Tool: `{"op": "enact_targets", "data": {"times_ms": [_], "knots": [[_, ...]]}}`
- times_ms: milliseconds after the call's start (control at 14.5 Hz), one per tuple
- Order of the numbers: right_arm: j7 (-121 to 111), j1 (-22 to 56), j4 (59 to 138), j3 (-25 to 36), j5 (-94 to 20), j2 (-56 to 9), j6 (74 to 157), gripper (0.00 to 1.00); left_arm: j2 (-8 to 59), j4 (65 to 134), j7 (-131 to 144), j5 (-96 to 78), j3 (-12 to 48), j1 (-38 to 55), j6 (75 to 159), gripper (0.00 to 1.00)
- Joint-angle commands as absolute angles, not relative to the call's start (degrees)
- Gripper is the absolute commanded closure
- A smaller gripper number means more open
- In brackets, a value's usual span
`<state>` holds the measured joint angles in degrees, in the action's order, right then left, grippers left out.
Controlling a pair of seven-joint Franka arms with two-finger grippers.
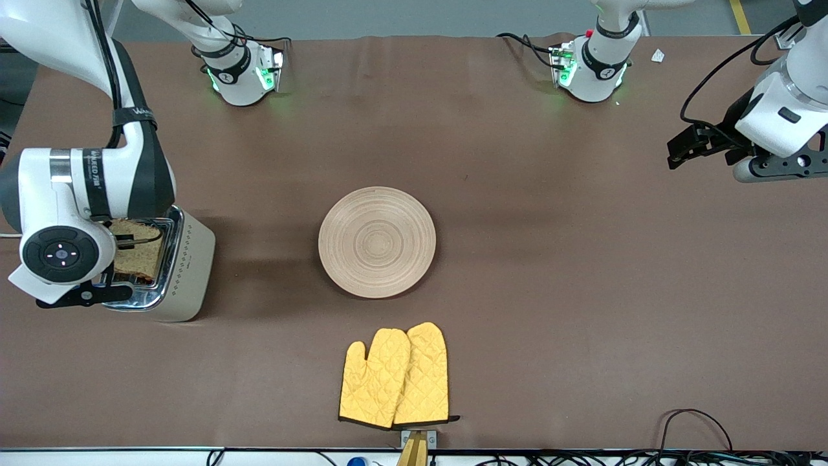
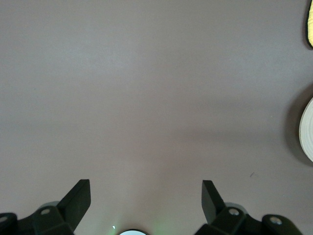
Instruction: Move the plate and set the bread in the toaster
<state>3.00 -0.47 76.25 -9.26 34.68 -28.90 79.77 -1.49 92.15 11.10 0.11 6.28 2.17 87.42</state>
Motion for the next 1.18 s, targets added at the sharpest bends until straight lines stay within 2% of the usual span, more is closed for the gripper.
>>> {"op": "enact_targets", "data": {"times_ms": [0,69,207,346,553,830,1106], "knots": [[6.4,-0.9,76.9,-9.3,33.3,-29.1,80.2,0.78,-1.8,92.4,11.7,0.1,6.0,2.5,86.8,0.00],[7.8,-0.9,76.7,-9.1,33.0,-29.2,80.2,0.45,-1.8,92.4,11.7,0.1,6.0,2.5,86.8,0.00],[8.0,-0.9,76.4,-8.3,29.3,-28.9,80.2,0.00,-1.8,92.3,11.7,0.1,6.0,2.5,86.8,0.00],[7.3,-0.8,75.9,-7.2,23.6,-28.0,80.2,0.00,-1.8,92.3,11.7,0.1,6.0,2.5,86.8,0.00],[6.7,-1.3,75.6,-5.9,13.7,-23.2,80.2,0.00,-1.8,92.1,11.7,0.4,6.0,2.6,86.8,0.00],[3.4,-0.9,76.1,1.7,-0.8,-16.2,79.5,0.00,-1.9,91.9,11.7,0.7,6.0,2.6,86.8,0.00],[2.7,1.5,77.8,4.2,-1.9,-10.8,78.8,0.00,-2.3,92.0,11.6,1.0,6.1,2.5,86.8,0.00]]}}
